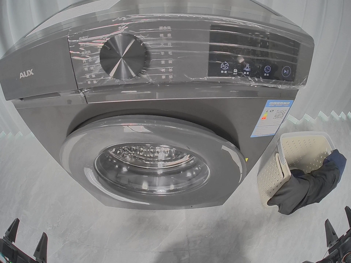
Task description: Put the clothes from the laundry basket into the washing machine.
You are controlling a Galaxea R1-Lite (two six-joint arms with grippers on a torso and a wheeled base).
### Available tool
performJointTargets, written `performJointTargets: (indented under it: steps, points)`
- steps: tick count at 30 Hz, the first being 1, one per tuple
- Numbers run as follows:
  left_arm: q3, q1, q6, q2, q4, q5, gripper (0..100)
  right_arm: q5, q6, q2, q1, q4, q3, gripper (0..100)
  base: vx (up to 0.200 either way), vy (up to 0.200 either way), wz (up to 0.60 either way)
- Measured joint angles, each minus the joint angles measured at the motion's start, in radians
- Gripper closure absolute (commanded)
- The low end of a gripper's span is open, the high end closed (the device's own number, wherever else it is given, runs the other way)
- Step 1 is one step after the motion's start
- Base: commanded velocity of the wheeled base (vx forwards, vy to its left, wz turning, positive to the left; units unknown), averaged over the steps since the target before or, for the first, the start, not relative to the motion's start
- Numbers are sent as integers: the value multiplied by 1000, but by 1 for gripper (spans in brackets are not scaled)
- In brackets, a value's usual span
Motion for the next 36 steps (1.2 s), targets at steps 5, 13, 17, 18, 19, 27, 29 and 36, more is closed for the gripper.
performJointTargets:
  steps: [5, 13, 17, 18, 19, 27, 29, 36]
  points:
    - [0, 0, 0, 0, 0, 0, 0, 0, 0, 0, 0, 0, 0, 0, 0, 0, 0]
    - [0, 0, 0, 0, 0, 0, 0, 0, 0, 0, 0, 0, 0, 0, 0, 0, 0]
    - [0, 0, 0, 0, 0, 0, 0, 0, 0, 0, 0, 0, 0, 0, 0, 50, 0]
    - [0, 0, 0, 0, 0, 0, 0, 0, 0, 0, 0, 0, 0, 0, 0, 200, 0]
    - [0, 0, 0, 0, 0, 0, 0, 0, 0, 0, 0, 0, 0, 0, 0, 200, 0]
    - [0, 1, 1, 0, 0, 1, 0, 0, 0, 0, 0, 0, 0, 0, 0, 75, 0]
    - [0, 0, 1, 0, 0, 1, 0, 0, 0, 0, 0, 0, 0, 0, 0, 0, 0]
    - [0, 0, 1, 0, 0, 2, 0, 0, 0, 0, 0, 0, 0, 0, 0, 0, 0]
